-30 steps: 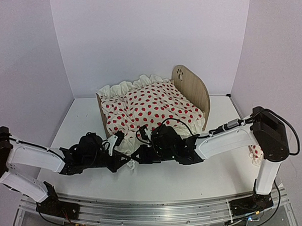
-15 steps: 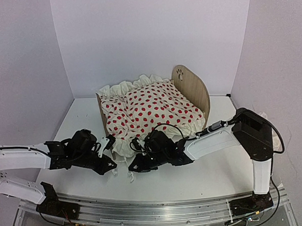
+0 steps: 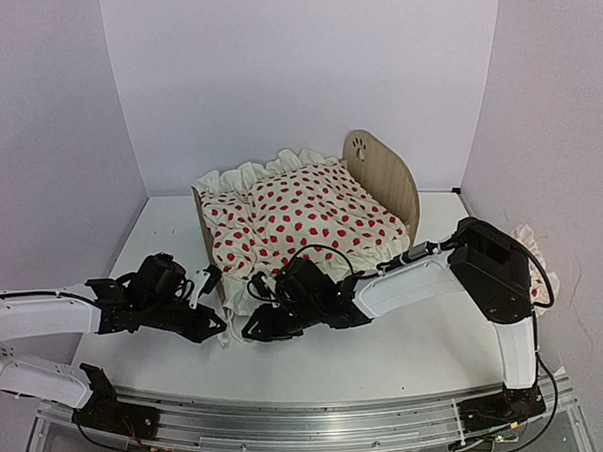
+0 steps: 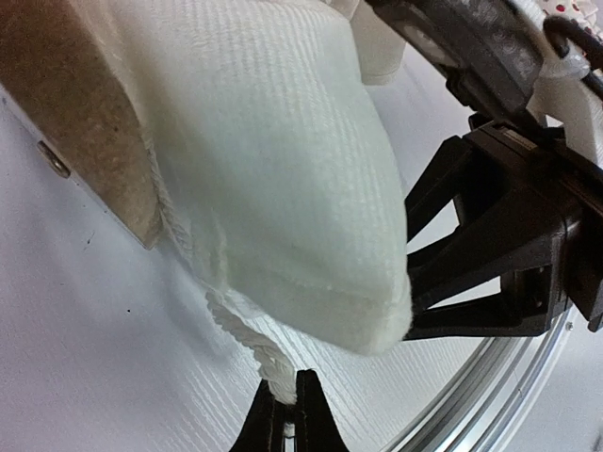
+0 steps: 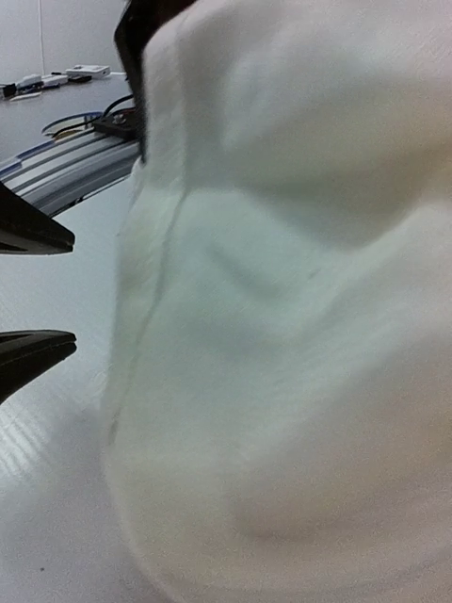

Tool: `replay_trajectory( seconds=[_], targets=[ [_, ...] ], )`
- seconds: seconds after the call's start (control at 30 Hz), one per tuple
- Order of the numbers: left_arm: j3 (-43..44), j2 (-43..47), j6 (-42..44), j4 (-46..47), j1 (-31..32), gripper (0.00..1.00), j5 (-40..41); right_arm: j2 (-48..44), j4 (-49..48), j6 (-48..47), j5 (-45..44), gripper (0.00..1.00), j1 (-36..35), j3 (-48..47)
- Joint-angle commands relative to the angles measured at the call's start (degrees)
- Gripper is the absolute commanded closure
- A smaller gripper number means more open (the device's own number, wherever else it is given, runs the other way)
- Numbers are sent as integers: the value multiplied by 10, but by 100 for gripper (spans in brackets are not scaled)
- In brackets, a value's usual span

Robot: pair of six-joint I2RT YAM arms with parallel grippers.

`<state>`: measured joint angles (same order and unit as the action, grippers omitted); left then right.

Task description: Set up the pet bed

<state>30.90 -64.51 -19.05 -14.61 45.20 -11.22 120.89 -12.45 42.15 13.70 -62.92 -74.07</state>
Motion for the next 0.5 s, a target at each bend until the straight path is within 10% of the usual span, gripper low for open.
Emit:
replay_trajectory(
  seconds=[0.0, 0.47],
  targets=[
    [-7, 11, 10, 19, -26, 100, -22, 16, -105, 16, -33, 80, -2, -21],
    [-4, -5, 4, 18, -36, 100, -21, 75, -232, 47, -171, 91, -21, -31]
  ],
)
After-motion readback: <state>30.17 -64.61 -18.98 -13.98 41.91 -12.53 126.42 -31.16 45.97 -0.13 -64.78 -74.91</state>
